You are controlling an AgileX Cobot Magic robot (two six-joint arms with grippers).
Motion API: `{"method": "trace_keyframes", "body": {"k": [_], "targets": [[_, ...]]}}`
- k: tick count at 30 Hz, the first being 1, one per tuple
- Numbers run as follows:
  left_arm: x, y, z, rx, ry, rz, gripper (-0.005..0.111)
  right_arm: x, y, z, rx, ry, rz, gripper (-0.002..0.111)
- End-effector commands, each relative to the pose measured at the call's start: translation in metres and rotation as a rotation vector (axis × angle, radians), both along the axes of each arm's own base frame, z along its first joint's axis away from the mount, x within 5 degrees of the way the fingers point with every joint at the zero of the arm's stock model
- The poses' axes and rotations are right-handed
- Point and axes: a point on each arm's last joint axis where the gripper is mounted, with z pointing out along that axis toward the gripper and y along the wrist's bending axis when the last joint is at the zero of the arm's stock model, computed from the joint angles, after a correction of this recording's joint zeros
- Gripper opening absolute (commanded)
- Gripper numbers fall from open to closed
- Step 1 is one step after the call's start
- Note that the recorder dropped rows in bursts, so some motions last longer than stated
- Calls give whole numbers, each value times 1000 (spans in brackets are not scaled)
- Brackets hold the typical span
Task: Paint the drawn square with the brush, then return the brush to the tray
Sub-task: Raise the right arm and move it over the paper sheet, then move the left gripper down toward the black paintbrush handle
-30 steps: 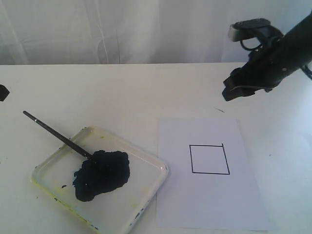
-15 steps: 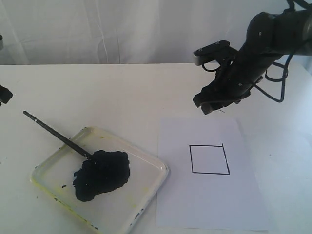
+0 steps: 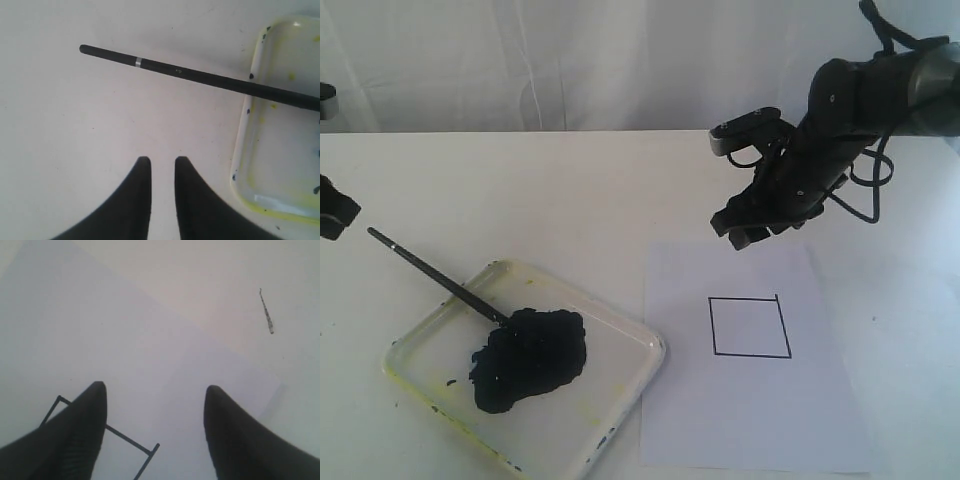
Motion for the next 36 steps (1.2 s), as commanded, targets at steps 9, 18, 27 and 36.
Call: {"method": "trace_keyframes", "body": {"k": [9, 18, 27, 36], "targets": [[-2, -16, -7, -100, -2, -154, 31, 3, 1, -15, -10, 37, -3, 54], [18, -20, -27, -91, 129, -322, 63, 0, 0, -16, -21, 70, 5, 54], [42, -21, -23, -24, 33, -500, 63, 9, 0, -33, -45, 28, 18, 66], [45, -21, -22, -22, -6, -504, 63, 13, -4, -51, -125, 26, 66, 66]]}}
